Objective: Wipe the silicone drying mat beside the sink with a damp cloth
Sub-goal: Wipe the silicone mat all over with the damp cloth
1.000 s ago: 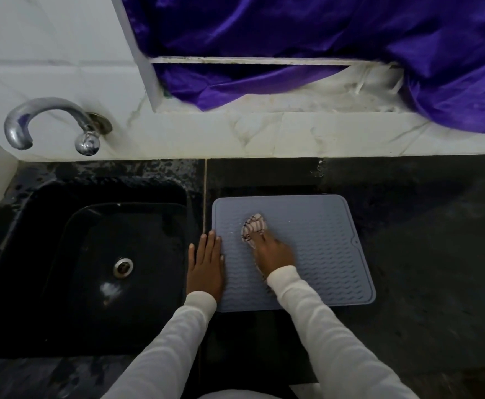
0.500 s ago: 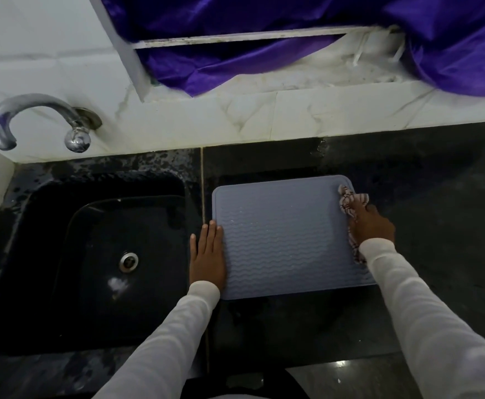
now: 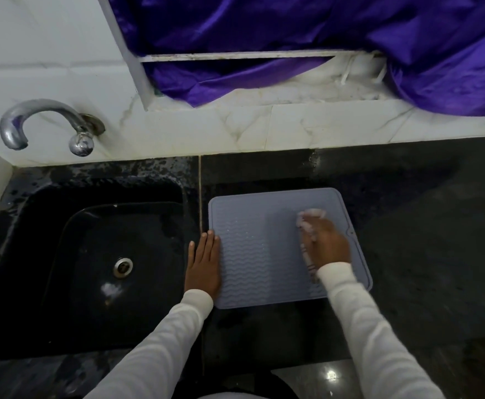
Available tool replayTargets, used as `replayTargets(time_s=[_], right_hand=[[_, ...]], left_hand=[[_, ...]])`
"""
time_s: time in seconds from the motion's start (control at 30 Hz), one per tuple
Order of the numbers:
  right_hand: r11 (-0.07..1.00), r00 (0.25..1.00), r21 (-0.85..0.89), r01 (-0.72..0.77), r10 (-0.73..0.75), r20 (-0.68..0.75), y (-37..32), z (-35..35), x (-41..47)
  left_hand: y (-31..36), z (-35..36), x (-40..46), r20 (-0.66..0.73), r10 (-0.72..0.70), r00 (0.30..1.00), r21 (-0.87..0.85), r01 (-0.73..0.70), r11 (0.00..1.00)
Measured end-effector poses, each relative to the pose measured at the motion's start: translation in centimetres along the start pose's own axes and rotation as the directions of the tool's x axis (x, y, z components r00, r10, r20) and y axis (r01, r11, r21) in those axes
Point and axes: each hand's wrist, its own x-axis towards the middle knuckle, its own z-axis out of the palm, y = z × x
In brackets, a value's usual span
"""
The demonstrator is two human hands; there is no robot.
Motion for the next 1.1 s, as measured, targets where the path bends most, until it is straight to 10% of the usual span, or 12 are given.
replayTargets(time_s=[0.13,0.43,1.1], right_hand=[[0.965,0.962,-0.006,0.263,-0.261,0.078,-8.9,5.0,-3.5],[0.909,0.912,-0.213,0.359,-0.292,0.288,-11.9,10.6,-4.3],[0.920,0.966,-0.369,-0.133,0.204,0.159,7.1,0.2,2.0]], left_hand=[[-0.1,-0.1,-0.6,0.033,0.006,0.999,0.040,-0.007,0.999],[-0.4,0.3,-0.7,0.065,-0.017,0.998,0.067,0.012,0.998],[-0.3,0.1,-0.7,-0.002,-0.017,1.000,-0.069,0.017,0.997]])
